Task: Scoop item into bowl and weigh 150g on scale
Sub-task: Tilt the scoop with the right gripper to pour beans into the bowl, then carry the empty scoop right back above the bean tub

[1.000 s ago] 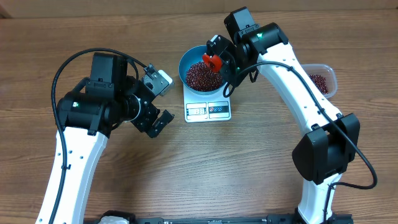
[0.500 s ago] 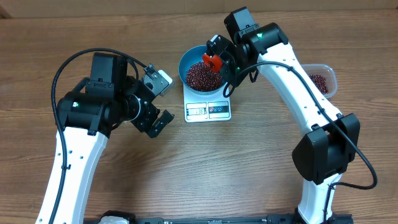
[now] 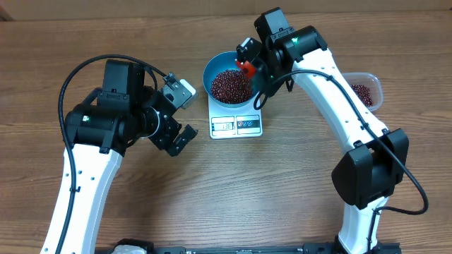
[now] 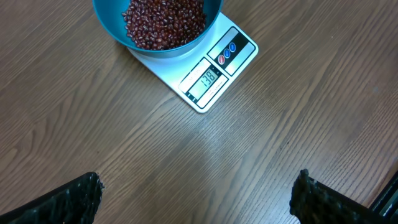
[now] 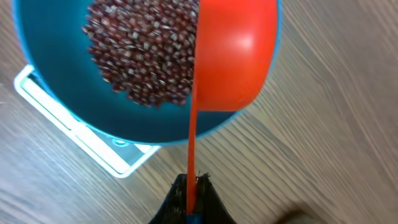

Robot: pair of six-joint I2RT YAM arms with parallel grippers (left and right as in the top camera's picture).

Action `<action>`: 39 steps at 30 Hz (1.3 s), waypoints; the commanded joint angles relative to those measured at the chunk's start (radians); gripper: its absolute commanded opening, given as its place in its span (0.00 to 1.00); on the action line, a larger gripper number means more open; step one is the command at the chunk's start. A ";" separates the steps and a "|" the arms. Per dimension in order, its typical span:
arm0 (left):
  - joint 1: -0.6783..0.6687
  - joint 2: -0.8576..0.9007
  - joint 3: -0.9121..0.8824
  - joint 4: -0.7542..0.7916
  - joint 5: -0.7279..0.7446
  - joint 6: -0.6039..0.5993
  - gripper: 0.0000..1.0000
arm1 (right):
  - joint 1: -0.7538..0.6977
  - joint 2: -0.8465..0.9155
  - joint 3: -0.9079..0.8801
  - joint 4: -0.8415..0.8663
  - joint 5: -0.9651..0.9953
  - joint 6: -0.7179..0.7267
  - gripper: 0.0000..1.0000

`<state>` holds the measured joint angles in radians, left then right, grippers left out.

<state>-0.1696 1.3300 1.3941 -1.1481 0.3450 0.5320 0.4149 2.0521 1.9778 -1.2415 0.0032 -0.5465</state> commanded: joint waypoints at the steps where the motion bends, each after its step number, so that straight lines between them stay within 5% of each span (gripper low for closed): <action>1: -0.001 0.007 0.016 0.000 0.014 0.023 1.00 | 0.007 -0.038 0.033 0.006 0.055 0.003 0.04; 15: -0.001 0.007 0.016 0.000 0.014 0.022 1.00 | 0.024 -0.112 0.033 0.005 0.025 0.016 0.04; 23: -0.001 0.007 0.016 0.000 0.014 0.022 1.00 | -0.002 -0.175 0.033 -0.050 -0.059 0.235 0.04; 32: -0.001 0.007 0.016 0.000 0.014 0.023 1.00 | -0.077 -0.175 0.033 -0.322 -0.083 0.528 0.04; 39: -0.001 0.007 0.016 0.000 0.014 0.022 1.00 | -0.188 -0.177 0.030 -0.453 -0.305 0.585 0.04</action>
<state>-0.1696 1.3300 1.3941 -1.1481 0.3450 0.5320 0.2691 1.8973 1.9884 -1.6955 -0.1600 -0.0288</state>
